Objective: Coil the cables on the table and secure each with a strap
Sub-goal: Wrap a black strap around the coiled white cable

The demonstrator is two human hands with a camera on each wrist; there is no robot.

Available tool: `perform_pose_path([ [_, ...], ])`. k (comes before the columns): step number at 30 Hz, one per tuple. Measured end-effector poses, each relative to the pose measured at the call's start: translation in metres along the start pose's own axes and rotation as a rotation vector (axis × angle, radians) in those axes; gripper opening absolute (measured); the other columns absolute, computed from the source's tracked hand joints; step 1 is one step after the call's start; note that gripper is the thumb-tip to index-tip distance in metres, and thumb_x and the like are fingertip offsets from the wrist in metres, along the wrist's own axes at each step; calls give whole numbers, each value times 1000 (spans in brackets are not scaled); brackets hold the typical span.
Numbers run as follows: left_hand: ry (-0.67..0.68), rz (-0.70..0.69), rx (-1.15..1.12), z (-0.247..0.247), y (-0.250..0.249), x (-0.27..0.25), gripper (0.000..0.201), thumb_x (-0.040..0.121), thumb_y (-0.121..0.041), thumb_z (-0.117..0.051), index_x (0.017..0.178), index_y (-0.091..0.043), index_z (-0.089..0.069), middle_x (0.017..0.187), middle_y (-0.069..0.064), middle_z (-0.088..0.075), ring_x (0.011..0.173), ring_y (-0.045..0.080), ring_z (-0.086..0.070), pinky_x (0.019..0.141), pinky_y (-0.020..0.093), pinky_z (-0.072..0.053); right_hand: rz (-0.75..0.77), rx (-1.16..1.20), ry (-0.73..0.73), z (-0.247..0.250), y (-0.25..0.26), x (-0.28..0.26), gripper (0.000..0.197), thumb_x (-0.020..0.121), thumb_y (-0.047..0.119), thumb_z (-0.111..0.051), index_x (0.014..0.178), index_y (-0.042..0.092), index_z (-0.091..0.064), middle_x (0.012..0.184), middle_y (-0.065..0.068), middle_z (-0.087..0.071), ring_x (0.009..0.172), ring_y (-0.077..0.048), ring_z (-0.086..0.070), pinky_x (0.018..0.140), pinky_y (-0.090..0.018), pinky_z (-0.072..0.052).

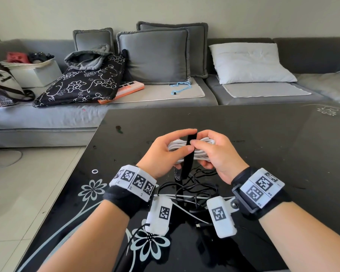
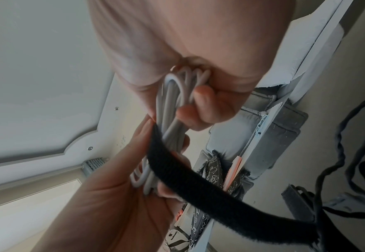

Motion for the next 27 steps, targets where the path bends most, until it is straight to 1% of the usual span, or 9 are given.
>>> perform_pose_path([
  [4, -33, 40, 25, 2, 5, 0, 28, 92, -15, -70, 117, -27, -69, 97, 0, -73, 71, 7, -63, 61, 29, -56, 20, -7, 6, 2, 0, 0, 6, 92, 15, -66, 93, 11, -61, 65, -4, -54, 47, -18, -46, 38, -21, -30],
  [7, -51, 58, 46, 4, 9, 0, 22, 92, -16, -70, 114, -20, -72, 93, 3, -74, 72, 9, -65, 62, 29, -57, 36, -5, -2, 3, 0, 0, 12, 91, 15, -68, 96, 12, -57, 67, -4, -55, 47, -18, -47, 38, -22, -31],
  [11, -97, 39, 21, 12, 5, 2, 16, 93, -12, -68, 107, -16, -72, 88, 3, -73, 72, 10, -65, 63, 28, -58, 34, 87, -29, 3, -1, 3, 32, 89, 21, -72, 111, 12, -52, 79, -6, -59, 50, -19, -52, 39, -25, -35],
  [15, -216, 8, -13, 29, -1, 3, 19, 93, -10, -67, 111, -10, -72, 92, 10, -73, 73, 9, -65, 62, 23, -57, 51, 89, 11, 0, 0, 5, 42, 79, 31, -81, 113, 16, -63, 81, 0, -63, 61, -15, -53, 44, -26, -37],
  [17, -252, -9, -2, 36, -2, 5, 18, 92, -12, -69, 110, -13, -72, 92, 5, -75, 75, 8, -67, 66, 24, -58, 66, 21, 67, -7, -2, 5, 41, 72, 34, -83, 108, 21, -68, 82, 1, -60, 64, -11, -48, 46, -25, -35],
  [19, -275, -30, 21, 42, -4, 5, 17, 92, -13, -69, 108, -16, -72, 95, 0, -76, 80, 7, -69, 71, 23, -57, 58, 1, 99, -14, -7, 5, 36, 75, 25, -83, 107, 24, -69, 80, 6, -61, 64, -9, -45, 46, -25, -32],
  [21, -296, -50, 37, 46, -7, 5, 16, 91, -15, -70, 106, -20, -72, 95, -3, -76, 83, 6, -70, 73, 21, -55, 19, 17, 117, -17, -14, 6, 36, 78, 16, -82, 111, 19, -67, 72, 8, -55, 62, -10, -42, 44, -25, -29],
  [24, -314, -59, 21, 50, -8, 6, 14, 91, -15, -70, 101, -25, -72, 92, -5, -76, 82, 6, -70, 73, 25, -57, -45, 59, 162, -24, -24, 6, 26, 80, 10, -80, 101, 13, -64, 67, 0, -40, 54, -14, -33, 42, -24, -21],
  [27, -334, -64, -5, 54, -8, 6, 14, 91, -19, -71, 100, -30, -73, 95, -4, -77, 89, 12, -73, 81, 33, -58, -104, 74, 157, -25, -32, 6, 35, 81, 13, -80, 113, 15, -66, 66, 2, -39, 49, -10, -33, 41, -22, -20],
])
Point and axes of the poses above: each hand's wrist, its own x-axis towards the middle knuckle, its own z-axis out of the back of the hand, y = z × x, the point moved 10 cm from there along x, towards the middle knuckle
